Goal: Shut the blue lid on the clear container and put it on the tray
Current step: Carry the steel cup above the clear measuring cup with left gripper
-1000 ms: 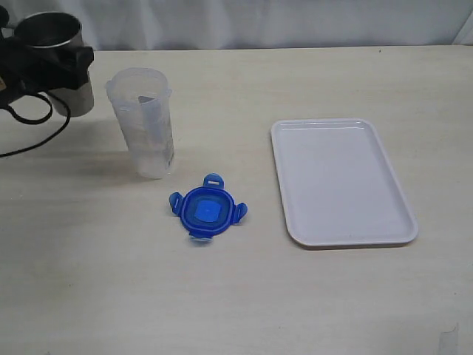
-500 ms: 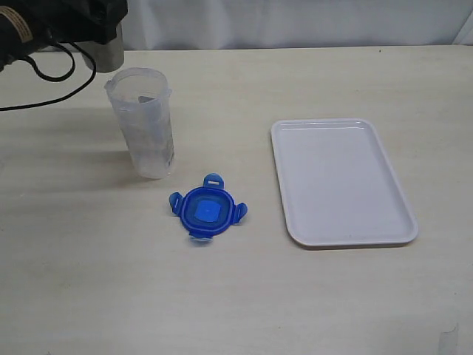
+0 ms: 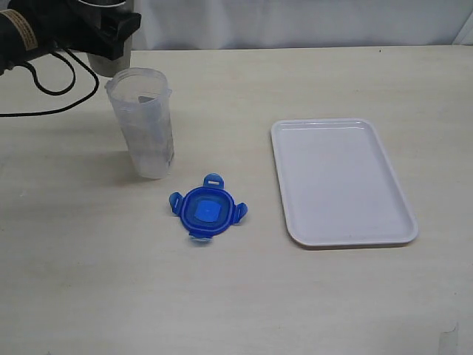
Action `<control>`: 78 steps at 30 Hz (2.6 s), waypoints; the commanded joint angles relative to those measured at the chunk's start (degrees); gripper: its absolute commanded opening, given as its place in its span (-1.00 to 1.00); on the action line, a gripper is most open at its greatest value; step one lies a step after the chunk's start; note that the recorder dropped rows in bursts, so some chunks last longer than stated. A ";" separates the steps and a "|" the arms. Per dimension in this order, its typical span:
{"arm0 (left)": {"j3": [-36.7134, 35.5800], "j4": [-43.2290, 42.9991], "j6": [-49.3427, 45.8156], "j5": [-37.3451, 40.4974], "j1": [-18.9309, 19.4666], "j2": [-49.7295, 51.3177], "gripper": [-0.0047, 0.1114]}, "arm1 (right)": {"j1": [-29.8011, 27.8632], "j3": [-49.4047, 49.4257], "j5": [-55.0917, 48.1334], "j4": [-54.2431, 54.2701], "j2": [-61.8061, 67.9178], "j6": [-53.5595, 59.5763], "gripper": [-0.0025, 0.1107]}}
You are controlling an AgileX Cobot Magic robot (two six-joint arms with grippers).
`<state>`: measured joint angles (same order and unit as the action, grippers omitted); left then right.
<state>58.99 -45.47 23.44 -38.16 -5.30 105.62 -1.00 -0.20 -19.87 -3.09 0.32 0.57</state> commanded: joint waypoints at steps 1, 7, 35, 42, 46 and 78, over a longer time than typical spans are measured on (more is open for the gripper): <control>1.08 0.14 -3.89 -4.50 -0.04 -1.14 -0.92 | -0.19 0.20 0.07 -0.11 -0.32 0.23 -0.88; 1.08 -3.93 -5.69 -6.63 -0.04 -1.14 -0.92 | -0.19 0.20 0.07 -0.11 -0.32 0.23 -0.88; 1.08 -5.36 -9.08 -8.28 1.22 -1.14 -0.92 | -0.19 0.20 0.07 -0.11 -0.32 0.23 -0.88; 1.08 -9.55 -3.41 -15.69 4.09 -1.14 -0.92 | -0.19 0.20 0.07 -0.11 -0.32 0.23 -0.88; 1.08 -10.76 -3.41 -16.18 3.97 -1.14 -0.92 | -0.19 0.20 0.07 -0.11 -0.32 0.23 -0.88; 1.08 -13.92 -10.30 -14.47 5.71 -1.14 -0.92 | -0.19 0.20 0.07 -0.11 -0.32 0.23 -0.88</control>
<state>58.99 -61.46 13.64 -49.02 -0.36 105.62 -1.00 -0.20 -19.87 -3.09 0.32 0.57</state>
